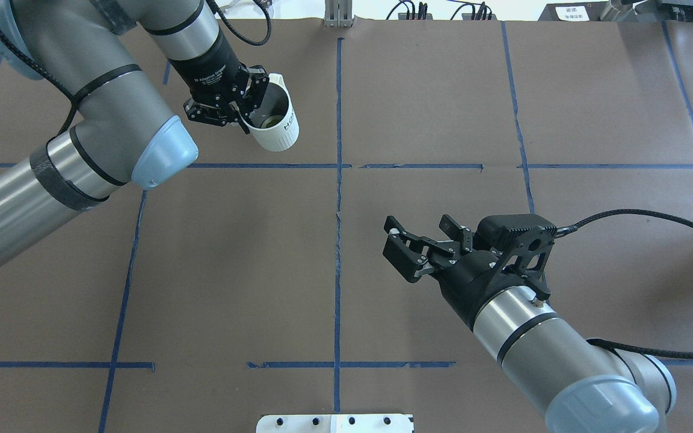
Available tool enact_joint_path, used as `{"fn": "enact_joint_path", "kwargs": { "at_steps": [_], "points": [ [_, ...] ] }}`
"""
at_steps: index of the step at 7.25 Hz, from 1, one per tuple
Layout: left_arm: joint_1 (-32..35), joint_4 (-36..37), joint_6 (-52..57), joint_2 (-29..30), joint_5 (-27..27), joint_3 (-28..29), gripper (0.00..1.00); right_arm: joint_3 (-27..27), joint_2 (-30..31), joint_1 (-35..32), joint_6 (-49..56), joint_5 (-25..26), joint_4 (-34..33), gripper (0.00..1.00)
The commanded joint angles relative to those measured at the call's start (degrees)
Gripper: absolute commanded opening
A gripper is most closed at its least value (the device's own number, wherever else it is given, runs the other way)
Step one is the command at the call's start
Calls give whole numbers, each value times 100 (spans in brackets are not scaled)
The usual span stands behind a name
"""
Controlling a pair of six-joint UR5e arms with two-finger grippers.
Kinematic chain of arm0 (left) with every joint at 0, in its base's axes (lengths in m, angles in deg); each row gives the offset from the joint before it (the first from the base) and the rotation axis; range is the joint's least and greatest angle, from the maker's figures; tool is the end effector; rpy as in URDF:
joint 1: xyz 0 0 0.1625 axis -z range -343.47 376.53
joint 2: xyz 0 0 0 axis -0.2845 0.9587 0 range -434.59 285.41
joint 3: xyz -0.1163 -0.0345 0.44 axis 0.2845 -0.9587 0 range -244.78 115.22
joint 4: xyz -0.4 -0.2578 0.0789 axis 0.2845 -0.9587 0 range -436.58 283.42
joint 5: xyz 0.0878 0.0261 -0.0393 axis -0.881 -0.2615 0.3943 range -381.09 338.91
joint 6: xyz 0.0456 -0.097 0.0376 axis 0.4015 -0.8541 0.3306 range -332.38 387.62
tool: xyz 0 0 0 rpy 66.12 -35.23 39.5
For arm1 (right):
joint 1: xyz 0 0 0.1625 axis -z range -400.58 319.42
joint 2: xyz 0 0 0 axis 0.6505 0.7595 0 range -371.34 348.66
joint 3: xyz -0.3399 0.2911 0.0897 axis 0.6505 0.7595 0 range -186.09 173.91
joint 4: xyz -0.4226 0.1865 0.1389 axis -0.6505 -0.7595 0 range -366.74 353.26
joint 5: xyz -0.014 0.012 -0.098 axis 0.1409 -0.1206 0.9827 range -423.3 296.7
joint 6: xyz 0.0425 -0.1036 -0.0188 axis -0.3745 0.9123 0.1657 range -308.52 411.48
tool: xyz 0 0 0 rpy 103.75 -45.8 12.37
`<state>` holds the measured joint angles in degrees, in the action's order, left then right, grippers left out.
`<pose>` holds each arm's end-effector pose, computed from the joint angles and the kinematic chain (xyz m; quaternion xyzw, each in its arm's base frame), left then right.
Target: Left arm hands cup to right arm to dump lemon
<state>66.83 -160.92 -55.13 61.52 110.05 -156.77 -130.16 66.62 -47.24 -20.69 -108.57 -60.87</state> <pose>0.4467 -0.6297 0.1298 -0.1240 0.4546 -0.2020 0.8586 -0.4822 -0.2709 0.1873 0.4093 -0.5319 0.1805 0.7190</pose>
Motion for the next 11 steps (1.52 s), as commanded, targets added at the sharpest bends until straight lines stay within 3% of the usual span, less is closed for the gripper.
{"fn": "enact_joint_path", "kwargs": {
  "at_steps": [1,4,8,11],
  "points": [
    [-11,40,-213,134,-9,49,0,119,-62,112,777,176,-10,99],
    [-274,496,-459,643,0,67,0,321,-472,-62,2122,194,-36,99],
    [-275,488,-478,776,35,128,0,892,-975,-782,2250,71,-80,98],
    [-292,479,-732,1310,70,565,0,981,-1090,-960,2716,-114,-115,98]
  ]
}}
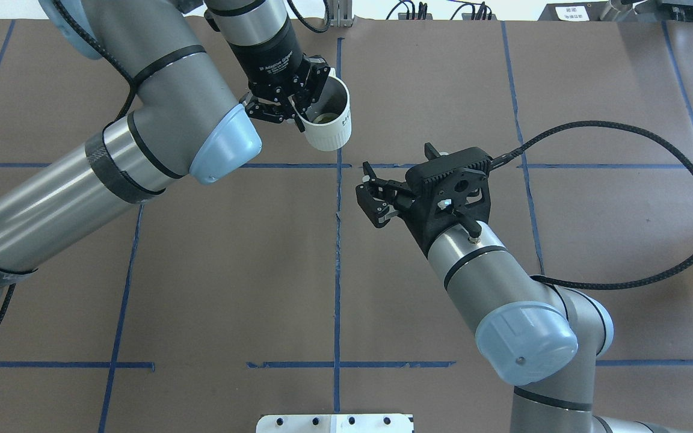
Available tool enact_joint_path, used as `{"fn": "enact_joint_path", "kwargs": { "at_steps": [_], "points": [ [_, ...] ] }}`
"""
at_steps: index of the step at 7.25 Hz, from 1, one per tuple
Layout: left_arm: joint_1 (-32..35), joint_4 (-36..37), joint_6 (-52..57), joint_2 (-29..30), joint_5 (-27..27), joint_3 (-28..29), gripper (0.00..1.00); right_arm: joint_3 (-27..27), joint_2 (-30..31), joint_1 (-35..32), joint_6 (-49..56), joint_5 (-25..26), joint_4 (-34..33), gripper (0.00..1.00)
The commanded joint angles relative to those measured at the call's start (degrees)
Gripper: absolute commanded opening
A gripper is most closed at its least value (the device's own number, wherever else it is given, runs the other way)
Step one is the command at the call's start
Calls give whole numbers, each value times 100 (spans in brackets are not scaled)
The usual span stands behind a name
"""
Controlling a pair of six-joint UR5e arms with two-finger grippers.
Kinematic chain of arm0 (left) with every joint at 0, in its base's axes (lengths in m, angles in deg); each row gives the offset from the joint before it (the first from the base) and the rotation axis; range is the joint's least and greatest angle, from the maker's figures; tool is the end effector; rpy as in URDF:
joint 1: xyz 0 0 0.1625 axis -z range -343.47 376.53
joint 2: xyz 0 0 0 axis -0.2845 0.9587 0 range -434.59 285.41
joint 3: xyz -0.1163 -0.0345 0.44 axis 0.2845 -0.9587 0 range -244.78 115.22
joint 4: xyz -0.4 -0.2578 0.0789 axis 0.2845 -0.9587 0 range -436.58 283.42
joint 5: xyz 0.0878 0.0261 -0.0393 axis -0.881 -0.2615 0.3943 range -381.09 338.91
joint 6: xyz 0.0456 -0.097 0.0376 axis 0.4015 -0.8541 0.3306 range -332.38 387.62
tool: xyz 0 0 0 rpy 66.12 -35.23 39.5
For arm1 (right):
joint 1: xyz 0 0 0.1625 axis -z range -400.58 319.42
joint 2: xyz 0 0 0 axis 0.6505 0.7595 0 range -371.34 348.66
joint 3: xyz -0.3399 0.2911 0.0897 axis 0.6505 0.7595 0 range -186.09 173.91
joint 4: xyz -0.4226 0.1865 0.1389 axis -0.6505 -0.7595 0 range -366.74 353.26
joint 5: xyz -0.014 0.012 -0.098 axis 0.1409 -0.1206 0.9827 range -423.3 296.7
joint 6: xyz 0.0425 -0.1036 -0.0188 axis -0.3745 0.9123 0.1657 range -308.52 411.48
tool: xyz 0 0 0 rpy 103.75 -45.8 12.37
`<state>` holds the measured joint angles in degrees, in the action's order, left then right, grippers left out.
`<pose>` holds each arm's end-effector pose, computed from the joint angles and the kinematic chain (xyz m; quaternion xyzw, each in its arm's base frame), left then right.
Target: Left arm hands cup to right arm to dump lemon
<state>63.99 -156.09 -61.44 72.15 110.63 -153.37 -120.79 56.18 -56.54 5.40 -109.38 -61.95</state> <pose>0.4820 -0.6106 0.0215 -0.1542 0.4600 -0.2164 0.8472 -0.5037 -0.3646 0.1569 0.5482 -0.3862 0.0689 0.7386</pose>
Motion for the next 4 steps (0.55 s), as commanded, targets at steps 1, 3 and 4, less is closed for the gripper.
{"fn": "enact_joint_path", "kwargs": {
  "at_steps": [1,3,4],
  "points": [
    [-70,-3,-198,381,20,289,0,105,-81,-38,81,-32,1,98],
    [-167,-3,-304,514,256,254,0,246,-239,-56,81,-23,10,98],
    [-176,6,-304,514,354,219,0,246,-248,-56,81,-23,10,99]
  ]
}}
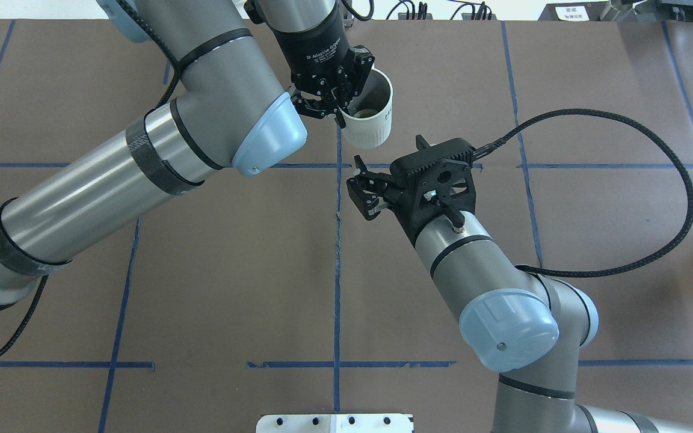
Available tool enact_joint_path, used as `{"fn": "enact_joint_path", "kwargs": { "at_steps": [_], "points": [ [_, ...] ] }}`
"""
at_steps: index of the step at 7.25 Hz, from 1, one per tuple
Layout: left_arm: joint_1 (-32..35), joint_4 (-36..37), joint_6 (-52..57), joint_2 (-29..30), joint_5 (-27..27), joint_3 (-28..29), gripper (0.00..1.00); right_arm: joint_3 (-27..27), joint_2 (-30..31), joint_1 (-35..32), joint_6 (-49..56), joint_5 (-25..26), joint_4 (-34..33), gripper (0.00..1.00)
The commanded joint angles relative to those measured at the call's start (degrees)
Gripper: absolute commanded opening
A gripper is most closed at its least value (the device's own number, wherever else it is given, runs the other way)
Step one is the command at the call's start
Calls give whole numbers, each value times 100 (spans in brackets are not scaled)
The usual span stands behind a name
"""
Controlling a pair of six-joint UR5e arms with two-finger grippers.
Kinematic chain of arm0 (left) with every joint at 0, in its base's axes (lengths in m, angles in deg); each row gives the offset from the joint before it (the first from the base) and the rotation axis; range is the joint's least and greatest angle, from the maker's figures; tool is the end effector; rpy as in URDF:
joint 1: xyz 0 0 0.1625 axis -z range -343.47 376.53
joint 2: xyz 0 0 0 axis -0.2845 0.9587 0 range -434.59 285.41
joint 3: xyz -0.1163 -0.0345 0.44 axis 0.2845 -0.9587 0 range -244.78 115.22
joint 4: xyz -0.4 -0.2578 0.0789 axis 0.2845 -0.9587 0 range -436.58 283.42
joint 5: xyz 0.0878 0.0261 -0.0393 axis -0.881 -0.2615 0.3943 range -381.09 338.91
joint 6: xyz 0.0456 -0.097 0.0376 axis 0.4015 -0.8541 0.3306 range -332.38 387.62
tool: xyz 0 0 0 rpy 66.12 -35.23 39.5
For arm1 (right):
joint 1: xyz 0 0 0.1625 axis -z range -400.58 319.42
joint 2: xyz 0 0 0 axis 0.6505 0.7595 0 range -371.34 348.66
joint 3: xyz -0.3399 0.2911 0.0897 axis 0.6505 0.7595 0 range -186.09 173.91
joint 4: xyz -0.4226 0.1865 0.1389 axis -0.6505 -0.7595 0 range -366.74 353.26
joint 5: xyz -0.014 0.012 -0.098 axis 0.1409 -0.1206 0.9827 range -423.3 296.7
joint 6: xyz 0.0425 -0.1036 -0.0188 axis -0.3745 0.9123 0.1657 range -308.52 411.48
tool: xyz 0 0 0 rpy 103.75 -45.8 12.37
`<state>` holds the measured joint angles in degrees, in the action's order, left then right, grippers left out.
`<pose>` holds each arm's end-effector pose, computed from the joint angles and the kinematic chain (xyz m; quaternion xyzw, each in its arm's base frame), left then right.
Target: Left arm hands cup to right arm to dump lemon
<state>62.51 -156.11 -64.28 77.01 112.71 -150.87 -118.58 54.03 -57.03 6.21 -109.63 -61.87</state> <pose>0.5007 -0.5968 -0.0296 -0.1774 0.4726 -0.2085 0.8377 -0.5164 -0.3732 0.1504 0.5515 -0.3813 0.0655 0.7390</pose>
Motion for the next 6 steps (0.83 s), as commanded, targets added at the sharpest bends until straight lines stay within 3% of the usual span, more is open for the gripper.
{"fn": "enact_joint_path", "kwargs": {
  "at_steps": [1,6],
  "points": [
    [-36,7,-55,36,155,-57,0,25,-24,-24,0,1,2,99],
    [-36,16,-319,71,278,-119,1,121,-33,-68,18,1,-7,99]
  ]
}}
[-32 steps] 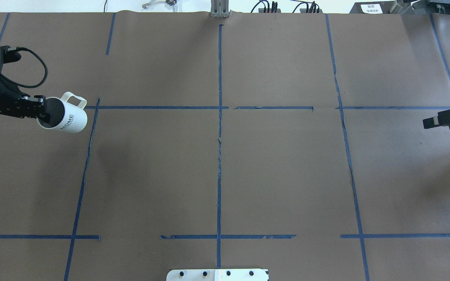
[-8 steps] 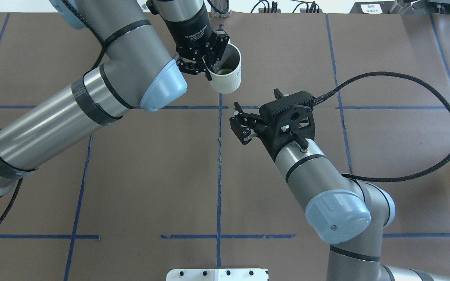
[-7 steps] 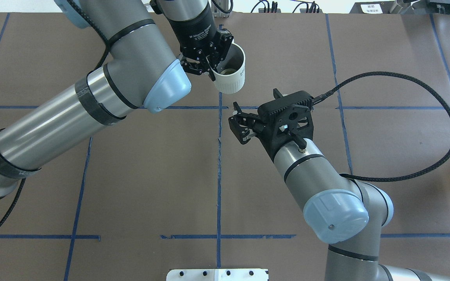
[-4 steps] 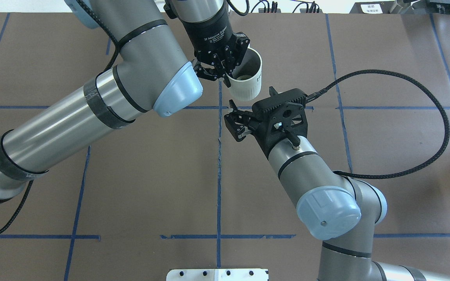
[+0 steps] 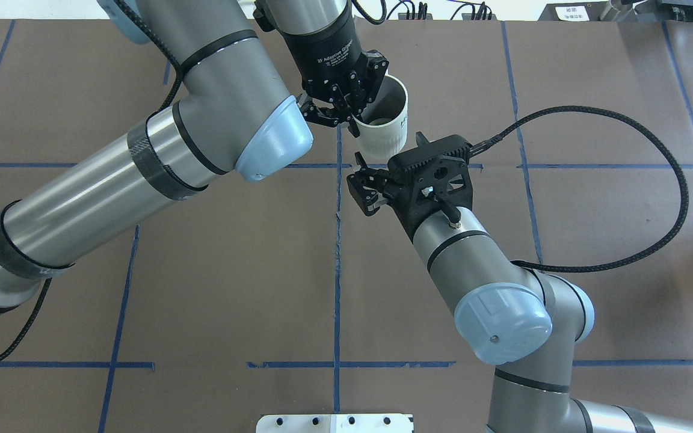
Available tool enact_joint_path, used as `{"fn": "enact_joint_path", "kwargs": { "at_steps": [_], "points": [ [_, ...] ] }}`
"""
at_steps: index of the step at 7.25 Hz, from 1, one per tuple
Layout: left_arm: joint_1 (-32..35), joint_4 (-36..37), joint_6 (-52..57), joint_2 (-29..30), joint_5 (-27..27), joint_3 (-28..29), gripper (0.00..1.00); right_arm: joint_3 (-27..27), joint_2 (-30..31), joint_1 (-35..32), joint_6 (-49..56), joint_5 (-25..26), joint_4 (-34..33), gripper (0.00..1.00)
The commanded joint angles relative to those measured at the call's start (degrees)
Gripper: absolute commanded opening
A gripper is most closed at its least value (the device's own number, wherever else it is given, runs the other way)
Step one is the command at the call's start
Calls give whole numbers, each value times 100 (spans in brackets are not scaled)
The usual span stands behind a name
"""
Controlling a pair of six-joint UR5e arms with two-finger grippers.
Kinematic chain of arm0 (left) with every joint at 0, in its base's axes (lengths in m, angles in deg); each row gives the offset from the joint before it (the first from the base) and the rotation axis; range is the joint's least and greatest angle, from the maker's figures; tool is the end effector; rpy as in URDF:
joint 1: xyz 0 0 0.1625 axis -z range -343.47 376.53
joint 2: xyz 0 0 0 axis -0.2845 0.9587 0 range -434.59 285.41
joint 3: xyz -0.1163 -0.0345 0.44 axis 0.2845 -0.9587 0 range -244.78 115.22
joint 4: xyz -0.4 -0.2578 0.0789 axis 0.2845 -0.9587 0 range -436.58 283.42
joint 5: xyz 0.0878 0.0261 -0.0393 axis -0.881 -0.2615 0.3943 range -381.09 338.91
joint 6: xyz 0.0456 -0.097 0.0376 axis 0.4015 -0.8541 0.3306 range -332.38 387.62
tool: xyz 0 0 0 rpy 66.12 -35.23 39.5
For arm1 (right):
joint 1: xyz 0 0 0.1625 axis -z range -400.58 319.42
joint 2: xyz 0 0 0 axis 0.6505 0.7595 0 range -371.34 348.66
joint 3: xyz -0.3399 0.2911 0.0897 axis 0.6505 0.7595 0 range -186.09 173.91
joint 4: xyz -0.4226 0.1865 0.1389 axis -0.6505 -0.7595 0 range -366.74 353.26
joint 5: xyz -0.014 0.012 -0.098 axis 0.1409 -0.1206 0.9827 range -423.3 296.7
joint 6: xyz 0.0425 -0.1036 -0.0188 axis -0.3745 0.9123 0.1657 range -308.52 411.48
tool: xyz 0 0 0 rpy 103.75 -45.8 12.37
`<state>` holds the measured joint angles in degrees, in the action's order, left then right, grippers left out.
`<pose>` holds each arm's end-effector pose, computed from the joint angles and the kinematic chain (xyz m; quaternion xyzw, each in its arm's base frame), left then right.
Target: Left arm hands cup to right arm to dump lemon
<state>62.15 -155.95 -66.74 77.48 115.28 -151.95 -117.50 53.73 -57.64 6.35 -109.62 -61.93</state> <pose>0.4986 -0.5825 -0.0449 -0.2026 0.4805 -0.2071 0.8278 -0.5200 -0.3810 0.1551 0.5529 -0.3723 0.0655 0.7425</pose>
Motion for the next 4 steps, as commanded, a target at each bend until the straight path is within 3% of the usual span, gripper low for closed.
{"fn": "enact_joint_path", "kwargs": {
  "at_steps": [1,4],
  "points": [
    [-9,0,-74,25,57,-11,1,14,-3,-7,3,0,0,99],
    [-132,0,-328,8,57,-55,2,14,-3,-34,65,0,0,99]
  ]
}}
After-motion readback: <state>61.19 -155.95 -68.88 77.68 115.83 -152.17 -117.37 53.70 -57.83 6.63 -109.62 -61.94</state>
